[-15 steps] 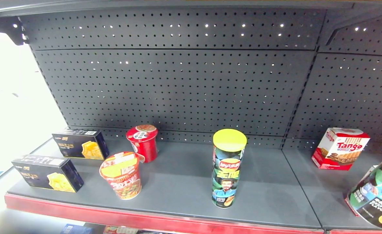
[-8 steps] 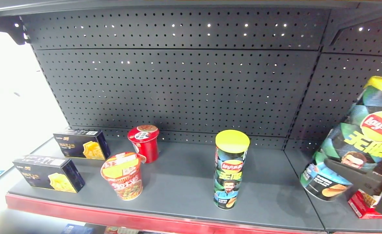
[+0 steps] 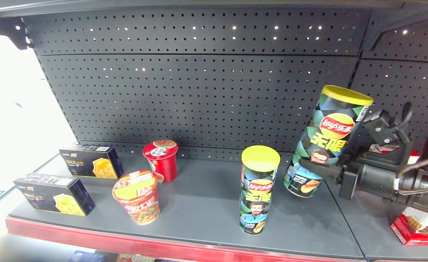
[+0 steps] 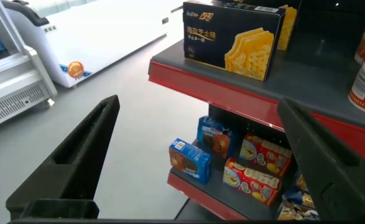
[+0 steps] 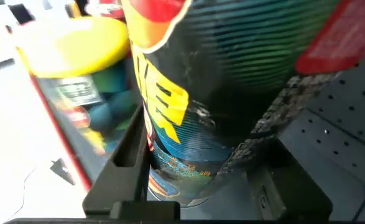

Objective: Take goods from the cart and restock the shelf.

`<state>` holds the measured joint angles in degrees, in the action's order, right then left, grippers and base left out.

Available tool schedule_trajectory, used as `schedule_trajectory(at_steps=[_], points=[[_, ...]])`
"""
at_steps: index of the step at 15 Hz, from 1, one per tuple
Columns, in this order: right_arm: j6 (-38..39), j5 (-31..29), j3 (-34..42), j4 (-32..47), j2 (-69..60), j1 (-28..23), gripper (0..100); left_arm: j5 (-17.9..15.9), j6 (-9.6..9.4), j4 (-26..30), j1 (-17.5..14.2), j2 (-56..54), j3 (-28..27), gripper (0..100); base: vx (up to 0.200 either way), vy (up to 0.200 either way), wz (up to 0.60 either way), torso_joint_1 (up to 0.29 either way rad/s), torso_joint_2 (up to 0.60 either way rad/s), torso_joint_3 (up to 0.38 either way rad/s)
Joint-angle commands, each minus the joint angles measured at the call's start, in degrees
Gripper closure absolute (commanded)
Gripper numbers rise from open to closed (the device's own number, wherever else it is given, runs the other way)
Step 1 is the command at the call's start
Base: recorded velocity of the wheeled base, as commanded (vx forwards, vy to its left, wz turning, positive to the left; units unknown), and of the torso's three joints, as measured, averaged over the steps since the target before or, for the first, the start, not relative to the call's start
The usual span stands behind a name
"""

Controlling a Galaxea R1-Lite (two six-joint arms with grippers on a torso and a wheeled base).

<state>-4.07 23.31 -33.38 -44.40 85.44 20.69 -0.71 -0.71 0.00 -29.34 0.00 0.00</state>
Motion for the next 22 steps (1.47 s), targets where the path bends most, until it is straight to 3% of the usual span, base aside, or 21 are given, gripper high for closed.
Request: schedule_trajectory(at_steps=[1,11,15,22], points=[[-0.1,1.6,-4.4,1.0,7.5,-1.7,100,0.0,0.00,0.0,0.0,0.0,0.0,0,0.000,0.000,0.00,0.000,0.00,0.000],[-0.2,4.6,-22.0,3.6,24.0,-4.2,100,0.0,0.00,0.0,0.0,0.0,0.0,0,0.000,0.000,0.00,0.000,0.00,0.000],[-4.4,4.5,-22.5,2.8,27.8,-3.9,100,0.0,0.00,0.0,0.0,0.0,0.0,0,0.000,0.000,0.00,0.000,0.00,0.000],[-4.8,4.2,-25.4,-1.7,33.3,-3.2,100,0.0,0.00,0.0,0.0,0.0,0.0,0,0.000,0.000,0.00,0.000,0.00,0.000]])
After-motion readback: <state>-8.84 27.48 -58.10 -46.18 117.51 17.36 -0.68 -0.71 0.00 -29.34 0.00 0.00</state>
